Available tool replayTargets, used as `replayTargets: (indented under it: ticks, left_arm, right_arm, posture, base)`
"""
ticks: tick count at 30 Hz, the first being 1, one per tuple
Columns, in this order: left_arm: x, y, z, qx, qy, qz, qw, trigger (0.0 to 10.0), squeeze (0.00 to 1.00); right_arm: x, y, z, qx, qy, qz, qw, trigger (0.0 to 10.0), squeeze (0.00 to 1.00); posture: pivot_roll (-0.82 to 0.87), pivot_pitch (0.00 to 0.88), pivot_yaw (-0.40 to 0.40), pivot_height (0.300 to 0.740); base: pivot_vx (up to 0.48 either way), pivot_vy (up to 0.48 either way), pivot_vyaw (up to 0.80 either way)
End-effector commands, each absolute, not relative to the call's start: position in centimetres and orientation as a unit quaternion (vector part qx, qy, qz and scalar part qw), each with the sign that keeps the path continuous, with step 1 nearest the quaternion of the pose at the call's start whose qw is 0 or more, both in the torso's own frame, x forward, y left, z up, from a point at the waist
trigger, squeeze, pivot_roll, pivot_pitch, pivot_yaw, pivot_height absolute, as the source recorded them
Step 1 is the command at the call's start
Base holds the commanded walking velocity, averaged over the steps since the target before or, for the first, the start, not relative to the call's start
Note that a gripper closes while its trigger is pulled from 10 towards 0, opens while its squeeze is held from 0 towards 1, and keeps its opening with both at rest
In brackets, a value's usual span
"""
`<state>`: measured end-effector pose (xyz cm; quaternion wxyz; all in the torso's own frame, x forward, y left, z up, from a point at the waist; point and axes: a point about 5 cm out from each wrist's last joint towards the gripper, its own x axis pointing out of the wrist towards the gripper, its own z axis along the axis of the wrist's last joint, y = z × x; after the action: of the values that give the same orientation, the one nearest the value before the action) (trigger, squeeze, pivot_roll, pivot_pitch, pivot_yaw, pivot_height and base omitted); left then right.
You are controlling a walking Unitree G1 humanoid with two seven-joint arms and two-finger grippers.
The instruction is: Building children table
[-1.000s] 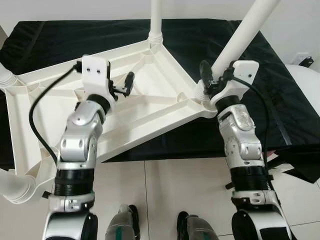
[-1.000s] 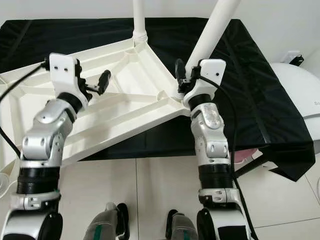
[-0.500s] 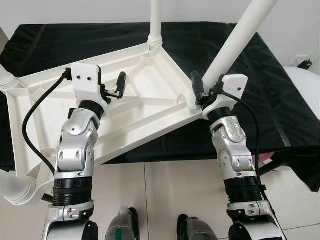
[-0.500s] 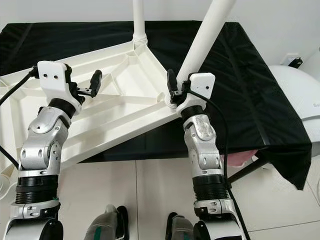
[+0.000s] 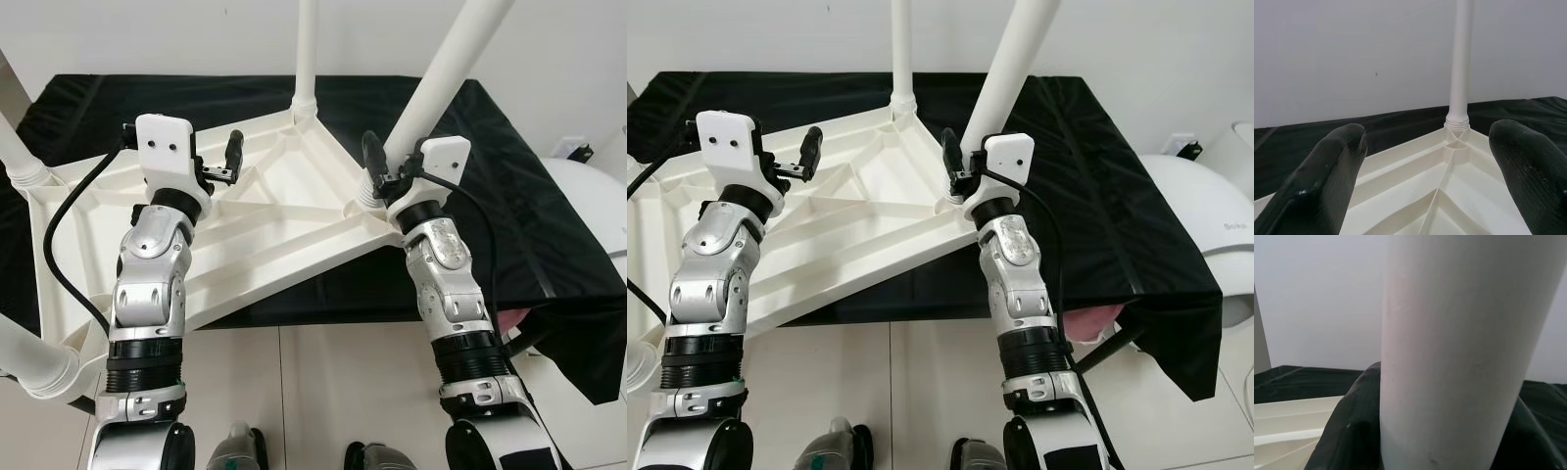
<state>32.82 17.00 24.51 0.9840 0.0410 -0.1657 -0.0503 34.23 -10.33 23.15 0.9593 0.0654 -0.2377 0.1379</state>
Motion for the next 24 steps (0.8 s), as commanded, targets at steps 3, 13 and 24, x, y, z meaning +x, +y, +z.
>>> replayTargets:
  ticks: [3, 13, 24]
  left_arm:
    - [32.9, 17.9, 24.1, 0.036, -0.163, 0.024, 0.986, 10.0, 0.0]
    - [31.3, 17.8, 22.1, 0.06, -0.135, 0.001, 0.989, 10.0, 0.0]
    - [31.6, 16.9, 21.8, 0.062, -0.129, -0.032, 0.989, 10.0, 0.0]
  right_arm:
    - [34.3, -10.6, 23.0, 0.06, -0.242, 0.133, 0.959, 10.0, 0.0]
    - [33.5, -11.5, 21.6, 0.051, -0.227, 0.126, 0.964, 10.0, 0.0]
    - [33.3, -11.4, 21.1, 0.049, -0.221, 0.123, 0.966, 10.0, 0.0]
  posture:
    - [-0.03, 0.0, -0.011, 0.74]
    - [-0.03, 0.055, -0.011, 0.74]
    - [-0.04, 0.081, 0.001, 0.74]
  base:
    - [0.0, 0.0, 0.0]
    - [0.0, 0.0, 0.0]
    - [0.0, 0.0, 0.0]
